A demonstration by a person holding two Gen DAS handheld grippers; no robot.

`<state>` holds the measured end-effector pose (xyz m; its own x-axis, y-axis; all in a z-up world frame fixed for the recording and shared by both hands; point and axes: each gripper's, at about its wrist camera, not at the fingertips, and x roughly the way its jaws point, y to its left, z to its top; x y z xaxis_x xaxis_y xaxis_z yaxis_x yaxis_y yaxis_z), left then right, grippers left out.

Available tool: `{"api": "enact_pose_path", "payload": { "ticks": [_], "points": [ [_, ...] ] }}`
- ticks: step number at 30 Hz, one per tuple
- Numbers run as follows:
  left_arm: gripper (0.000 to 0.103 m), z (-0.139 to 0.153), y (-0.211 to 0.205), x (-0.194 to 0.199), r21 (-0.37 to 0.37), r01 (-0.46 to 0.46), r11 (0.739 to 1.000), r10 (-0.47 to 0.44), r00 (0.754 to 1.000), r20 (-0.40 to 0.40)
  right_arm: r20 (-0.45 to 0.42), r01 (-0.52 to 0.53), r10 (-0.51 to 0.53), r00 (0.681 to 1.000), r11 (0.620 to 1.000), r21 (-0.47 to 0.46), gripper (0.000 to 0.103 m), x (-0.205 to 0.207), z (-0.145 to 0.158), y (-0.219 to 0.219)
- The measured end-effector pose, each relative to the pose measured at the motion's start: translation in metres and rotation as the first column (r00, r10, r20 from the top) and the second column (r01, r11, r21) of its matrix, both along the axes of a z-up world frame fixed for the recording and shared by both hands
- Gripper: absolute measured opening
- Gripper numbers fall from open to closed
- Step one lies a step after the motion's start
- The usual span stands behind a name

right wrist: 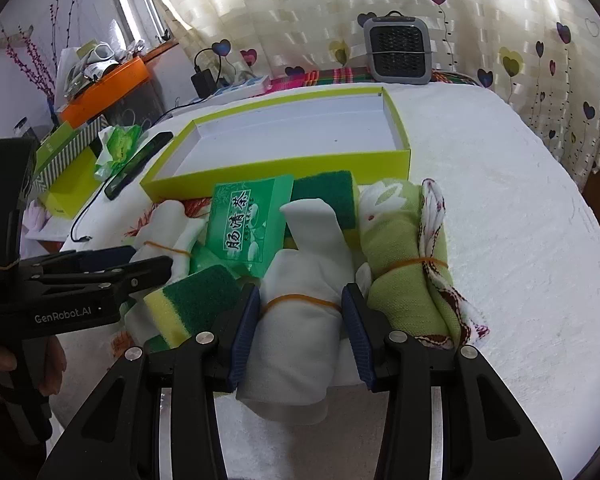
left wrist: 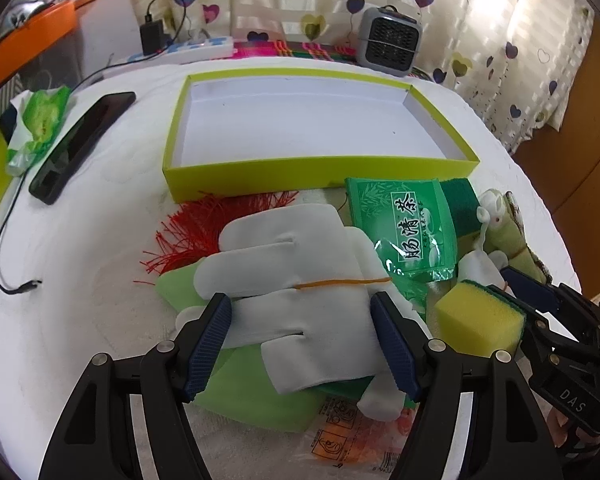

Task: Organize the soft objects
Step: 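Lift the white glove with the left tool while the right tool carries another glove into the box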

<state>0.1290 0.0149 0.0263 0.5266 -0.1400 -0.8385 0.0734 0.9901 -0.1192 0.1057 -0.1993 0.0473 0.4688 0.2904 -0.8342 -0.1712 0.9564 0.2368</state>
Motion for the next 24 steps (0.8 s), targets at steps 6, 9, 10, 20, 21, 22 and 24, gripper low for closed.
{"api": "enact_pose_path", "payload": {
  "ticks": [6,9,10,20,21,22,24],
  "points": [
    [0.048,0.001,-0.004,-0.002,-0.015,0.019,1.000,-0.019,1.000,0.019,0.004,0.009,-0.009,1.000,1.000,0.020,0.033,0.000,-0.001,-0.004],
    [0.038,0.001,-0.004,-0.003,-0.025,0.019,1.000,-0.018,0.999,0.032,0.006,0.008,-0.009,1.000,1.000,0.027,0.028,-0.001,-0.002,-0.005],
    [0.036,0.001,-0.004,-0.004,-0.027,0.018,0.999,-0.017,0.999,0.033,0.007,0.008,-0.008,1.000,1.000,0.028,0.027,-0.002,-0.002,-0.004],
    [0.023,0.015,0.013,-0.016,-0.104,0.016,0.994,-0.006,0.995,0.097,0.062,0.003,-0.006,0.998,0.999,0.042,0.018,-0.008,0.009,-0.007],
    [0.023,0.017,0.015,-0.016,-0.113,0.017,0.993,-0.005,0.995,0.101,0.071,0.007,-0.010,0.997,0.999,0.046,0.017,-0.008,0.011,-0.008],
    [0.023,0.020,0.017,-0.017,-0.128,0.017,0.992,-0.003,0.994,0.107,0.077,0.009,-0.013,0.997,0.999,0.051,0.017,-0.008,0.013,-0.009],
    [0.023,0.026,0.022,-0.018,-0.153,0.019,0.988,-0.001,0.993,0.118,0.082,0.012,-0.018,0.997,0.998,0.069,0.017,-0.008,0.016,-0.011]
  ]
}}
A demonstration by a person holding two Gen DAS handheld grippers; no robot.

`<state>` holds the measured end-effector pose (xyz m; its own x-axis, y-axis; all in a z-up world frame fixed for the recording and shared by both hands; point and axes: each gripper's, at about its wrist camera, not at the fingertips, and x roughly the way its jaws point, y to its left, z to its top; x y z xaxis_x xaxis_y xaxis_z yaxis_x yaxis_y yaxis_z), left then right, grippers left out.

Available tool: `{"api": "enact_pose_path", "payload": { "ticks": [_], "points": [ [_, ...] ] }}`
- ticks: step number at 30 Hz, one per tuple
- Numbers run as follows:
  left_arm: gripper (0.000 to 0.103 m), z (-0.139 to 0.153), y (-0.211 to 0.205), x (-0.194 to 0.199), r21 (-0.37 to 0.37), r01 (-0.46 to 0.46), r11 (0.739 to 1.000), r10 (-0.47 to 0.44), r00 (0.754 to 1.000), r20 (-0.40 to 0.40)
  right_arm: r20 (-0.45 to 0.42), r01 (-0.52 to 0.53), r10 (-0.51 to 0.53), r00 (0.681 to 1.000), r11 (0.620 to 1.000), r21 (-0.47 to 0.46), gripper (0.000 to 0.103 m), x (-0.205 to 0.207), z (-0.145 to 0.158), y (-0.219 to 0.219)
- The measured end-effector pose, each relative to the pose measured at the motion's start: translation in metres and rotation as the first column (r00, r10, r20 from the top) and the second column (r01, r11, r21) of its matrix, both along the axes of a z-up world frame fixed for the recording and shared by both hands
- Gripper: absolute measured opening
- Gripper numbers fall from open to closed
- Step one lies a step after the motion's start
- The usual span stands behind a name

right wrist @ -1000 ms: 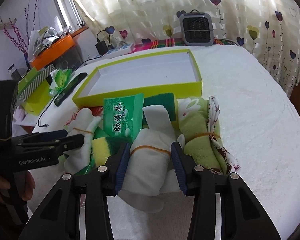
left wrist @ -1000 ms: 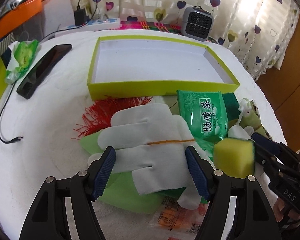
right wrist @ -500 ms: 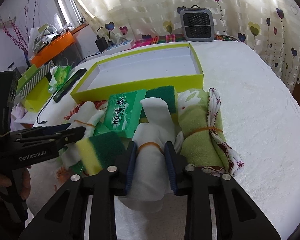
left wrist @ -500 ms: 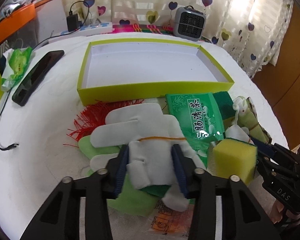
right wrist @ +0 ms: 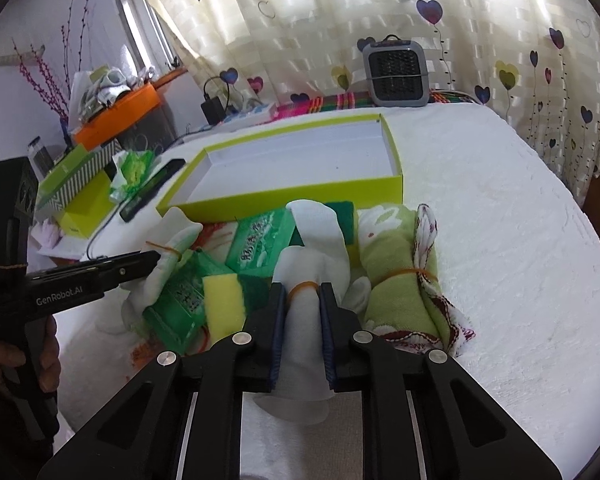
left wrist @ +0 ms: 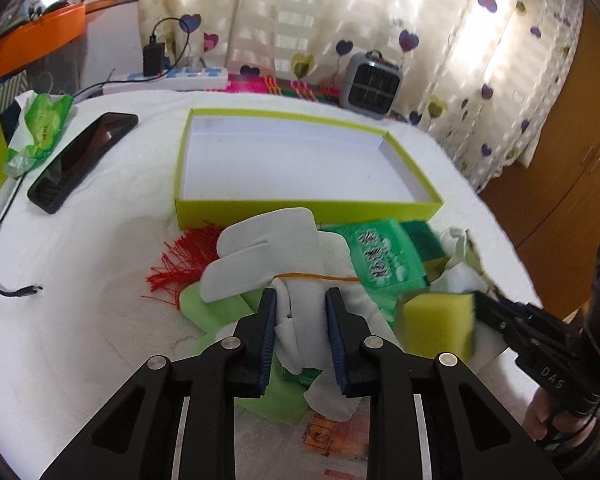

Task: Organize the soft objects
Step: 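Lift the white glove with the left tool while the right tool carries another glove into the box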

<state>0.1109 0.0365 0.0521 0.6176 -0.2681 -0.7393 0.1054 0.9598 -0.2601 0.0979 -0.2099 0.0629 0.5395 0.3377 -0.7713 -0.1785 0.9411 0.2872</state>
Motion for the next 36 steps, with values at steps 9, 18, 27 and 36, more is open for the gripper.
{"api": "enact_pose_path", "payload": {
  "ticks": [9,18,27,36],
  "points": [
    [0.023,0.026,0.017,-0.002,-0.069,0.004,0.998,0.001,0.998,0.069,0.056,-0.003,0.001,0.998,0.999,0.041,0.017,0.001,0.020,-0.002],
    [0.023,0.050,0.034,0.014,-0.050,-0.017,0.999,0.023,0.992,0.121,0.095,-0.005,0.000,0.995,0.999,0.048,0.017,0.014,0.040,-0.004],
    [0.023,0.064,0.039,0.041,-0.043,-0.008,0.999,0.014,0.990,0.140,0.146,-0.005,-0.015,0.989,0.991,0.134,0.017,0.042,0.064,-0.013],
    [0.023,0.059,0.039,0.071,-0.046,-0.002,0.999,0.008,0.993,0.117,0.138,0.021,-0.044,0.989,0.986,0.166,0.017,0.081,0.071,-0.021]
  ]
}}
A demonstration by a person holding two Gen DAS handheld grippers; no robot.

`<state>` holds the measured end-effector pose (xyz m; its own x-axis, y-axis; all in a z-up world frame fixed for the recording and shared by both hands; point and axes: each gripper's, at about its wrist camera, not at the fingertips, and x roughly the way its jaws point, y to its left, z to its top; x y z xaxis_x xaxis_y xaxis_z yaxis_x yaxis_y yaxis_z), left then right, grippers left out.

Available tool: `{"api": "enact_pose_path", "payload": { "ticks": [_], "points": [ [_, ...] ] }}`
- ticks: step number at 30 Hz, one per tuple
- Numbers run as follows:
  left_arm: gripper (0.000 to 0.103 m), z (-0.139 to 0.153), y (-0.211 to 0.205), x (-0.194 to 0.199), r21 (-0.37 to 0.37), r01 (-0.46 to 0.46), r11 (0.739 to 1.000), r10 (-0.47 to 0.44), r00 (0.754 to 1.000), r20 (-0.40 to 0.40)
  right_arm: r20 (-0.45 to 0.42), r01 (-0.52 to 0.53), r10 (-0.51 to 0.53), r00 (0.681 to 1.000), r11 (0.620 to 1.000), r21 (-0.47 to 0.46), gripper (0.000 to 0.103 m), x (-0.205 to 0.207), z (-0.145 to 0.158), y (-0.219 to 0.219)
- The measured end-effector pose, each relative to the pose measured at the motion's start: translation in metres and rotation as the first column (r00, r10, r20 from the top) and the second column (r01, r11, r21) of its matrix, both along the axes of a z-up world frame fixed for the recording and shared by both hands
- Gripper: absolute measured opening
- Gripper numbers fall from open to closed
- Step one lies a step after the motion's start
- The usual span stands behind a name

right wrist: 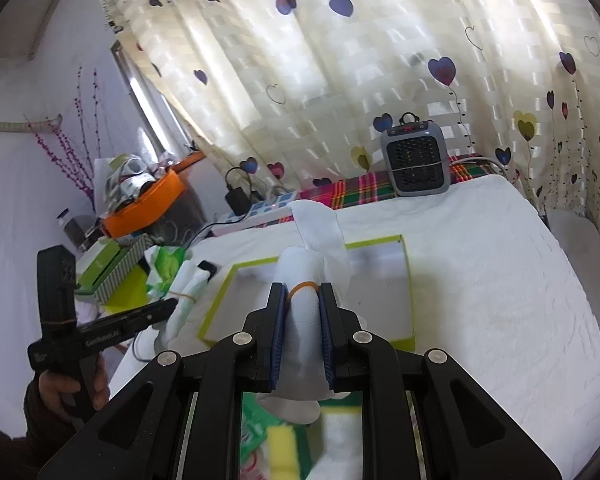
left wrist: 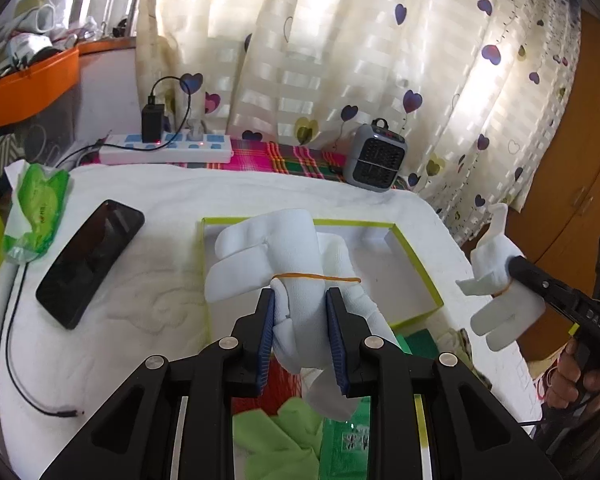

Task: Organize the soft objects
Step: 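Lift the white glove with the left tool while the right tool carries another glove into the box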

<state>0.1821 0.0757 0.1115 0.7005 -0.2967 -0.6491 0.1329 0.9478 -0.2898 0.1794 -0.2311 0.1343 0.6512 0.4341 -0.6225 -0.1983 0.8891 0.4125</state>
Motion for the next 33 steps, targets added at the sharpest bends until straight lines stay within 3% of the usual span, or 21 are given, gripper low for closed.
{"api": "enact_pose_path", "payload": {
  "ticks": [7,17,33],
  "points": [
    [0.023,-0.006,-0.003,0.037,0.024,0.004,1.000,-0.004,1.000,-0.012,-0.018,0.015,-0.016,1.000,0.997,-0.074,0.017,0.038,-0.008,0.003],
    [0.023,-0.029,-0.008,0.082,0.045,0.016,0.999,-0.013,0.998,-0.064,-0.096,-0.024,0.007,0.995,0.985,-0.171,0.017,0.094,-0.051,0.016],
    [0.023,-0.073,-0.015,0.118,0.096,0.020,0.995,-0.004,0.987,-0.159,-0.245,-0.104,0.065,0.967,0.984,-0.148,0.017,0.128,-0.108,0.036]
  ]
}}
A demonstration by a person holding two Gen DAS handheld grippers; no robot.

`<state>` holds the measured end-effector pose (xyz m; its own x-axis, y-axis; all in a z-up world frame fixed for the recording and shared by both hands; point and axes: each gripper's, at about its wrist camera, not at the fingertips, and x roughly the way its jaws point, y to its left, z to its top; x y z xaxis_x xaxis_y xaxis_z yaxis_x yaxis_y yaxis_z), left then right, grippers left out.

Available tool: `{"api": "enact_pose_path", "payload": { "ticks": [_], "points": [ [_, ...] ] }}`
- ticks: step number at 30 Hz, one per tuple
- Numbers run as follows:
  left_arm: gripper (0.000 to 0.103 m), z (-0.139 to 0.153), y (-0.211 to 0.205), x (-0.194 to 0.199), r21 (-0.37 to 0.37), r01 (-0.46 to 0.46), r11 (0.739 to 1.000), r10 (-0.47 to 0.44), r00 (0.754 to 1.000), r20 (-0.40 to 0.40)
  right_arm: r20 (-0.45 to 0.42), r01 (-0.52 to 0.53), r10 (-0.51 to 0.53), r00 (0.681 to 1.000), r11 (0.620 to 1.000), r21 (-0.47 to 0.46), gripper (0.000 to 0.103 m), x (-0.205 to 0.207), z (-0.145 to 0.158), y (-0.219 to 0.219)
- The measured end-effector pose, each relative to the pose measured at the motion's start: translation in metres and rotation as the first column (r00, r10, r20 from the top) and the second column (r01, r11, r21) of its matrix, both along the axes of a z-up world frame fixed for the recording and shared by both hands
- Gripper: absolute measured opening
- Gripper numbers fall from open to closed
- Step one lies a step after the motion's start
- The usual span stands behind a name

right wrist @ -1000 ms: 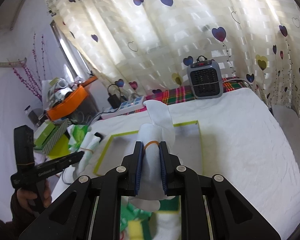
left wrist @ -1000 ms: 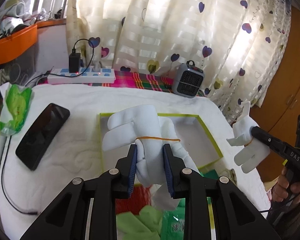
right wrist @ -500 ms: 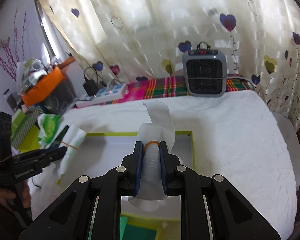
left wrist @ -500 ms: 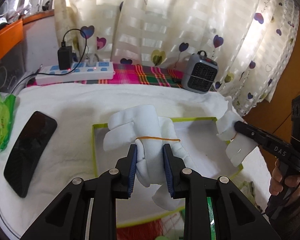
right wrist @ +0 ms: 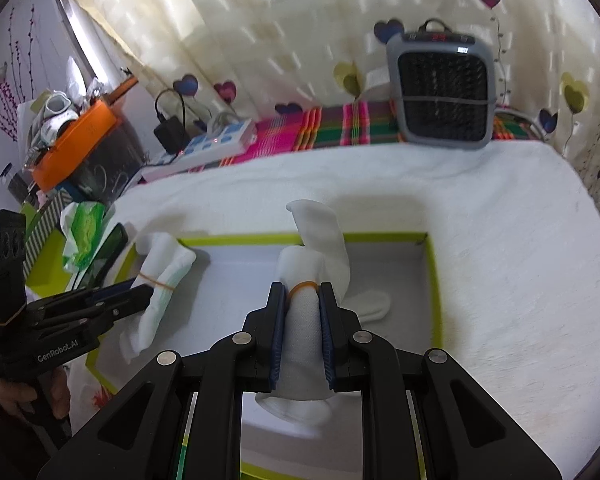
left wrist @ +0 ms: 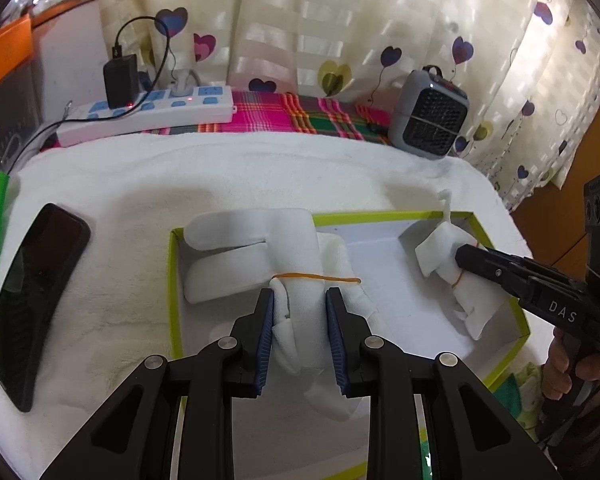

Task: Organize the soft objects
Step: 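Lift the white glove with the left tool while the right tool carries another glove into the box, then open both tools to release the gloves inside the box lid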

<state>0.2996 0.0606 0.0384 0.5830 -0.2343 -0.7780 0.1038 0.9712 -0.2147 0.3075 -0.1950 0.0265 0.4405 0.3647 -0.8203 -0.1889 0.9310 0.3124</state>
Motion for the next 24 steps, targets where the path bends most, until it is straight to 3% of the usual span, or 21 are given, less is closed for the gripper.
{"api": "enact_pose_path", "payload": {
  "ticks": [17,18,20,24],
  "points": [
    [0.029,-0.012,-0.006,0.006,0.003,0.015,1.000,-0.015,0.999,-0.033,-0.036,0.012,-0.012,0.999,1.000,0.000,0.024,0.005,-0.010,0.004],
    [0.031,-0.012,-0.006,0.006,0.002,0.018,1.000,-0.018,0.999,-0.033,-0.037,0.012,-0.012,0.999,1.000,0.002,0.027,0.005,-0.010,0.004],
    [0.044,-0.010,-0.008,0.004,0.012,0.026,1.000,-0.026,0.999,-0.027,-0.034,0.018,-0.018,0.999,1.000,0.003,0.034,0.004,-0.009,0.004],
    [0.046,-0.008,-0.008,0.000,0.006,0.017,1.000,-0.017,0.999,-0.031,-0.017,0.032,-0.032,0.999,0.999,0.029,0.046,0.001,-0.003,0.001]
  ]
}}
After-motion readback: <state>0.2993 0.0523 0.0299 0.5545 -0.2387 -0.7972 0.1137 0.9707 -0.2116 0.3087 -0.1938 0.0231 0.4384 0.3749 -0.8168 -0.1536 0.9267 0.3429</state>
